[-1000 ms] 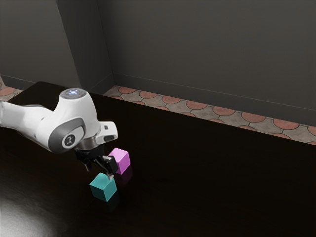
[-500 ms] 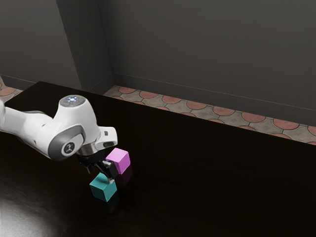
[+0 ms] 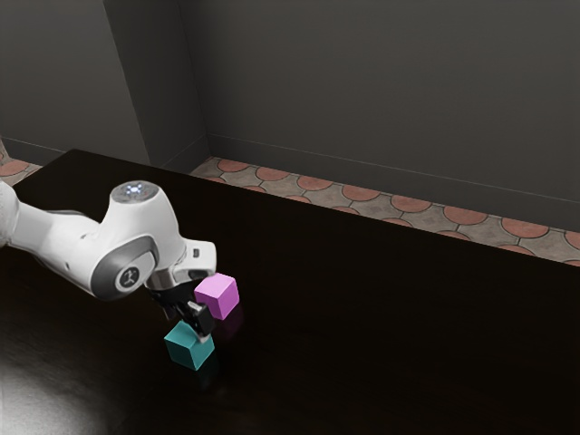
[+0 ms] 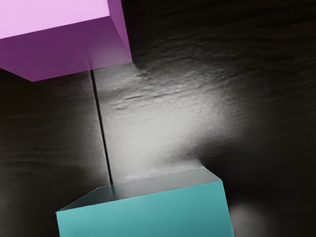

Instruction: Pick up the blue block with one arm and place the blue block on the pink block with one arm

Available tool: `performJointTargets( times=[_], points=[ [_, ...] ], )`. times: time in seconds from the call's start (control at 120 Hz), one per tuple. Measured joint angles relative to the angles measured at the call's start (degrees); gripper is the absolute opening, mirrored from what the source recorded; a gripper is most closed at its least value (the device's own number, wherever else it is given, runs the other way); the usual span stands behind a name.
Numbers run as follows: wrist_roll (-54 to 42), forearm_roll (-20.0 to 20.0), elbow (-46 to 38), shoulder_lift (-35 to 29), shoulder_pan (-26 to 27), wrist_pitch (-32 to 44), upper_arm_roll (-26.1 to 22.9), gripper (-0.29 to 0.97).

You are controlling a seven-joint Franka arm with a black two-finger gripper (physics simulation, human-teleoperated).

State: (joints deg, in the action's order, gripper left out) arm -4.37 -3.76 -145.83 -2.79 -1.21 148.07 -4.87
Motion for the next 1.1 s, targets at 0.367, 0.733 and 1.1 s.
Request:
performJointTargets(
  times=[0.367, 0.733, 1.1],
  points=[
    [-1.5, 3.0, 0.2, 2.4, -0.3, 1.5, 0.4, 0.68],
    [-2.5, 2.5, 0.6, 4.5, 0.3, 3.4, 1.6, 0.68],
    [-3.0, 2.4, 2.4, 7.4, -0.2, 3.9, 1.6, 0.68]
  ],
)
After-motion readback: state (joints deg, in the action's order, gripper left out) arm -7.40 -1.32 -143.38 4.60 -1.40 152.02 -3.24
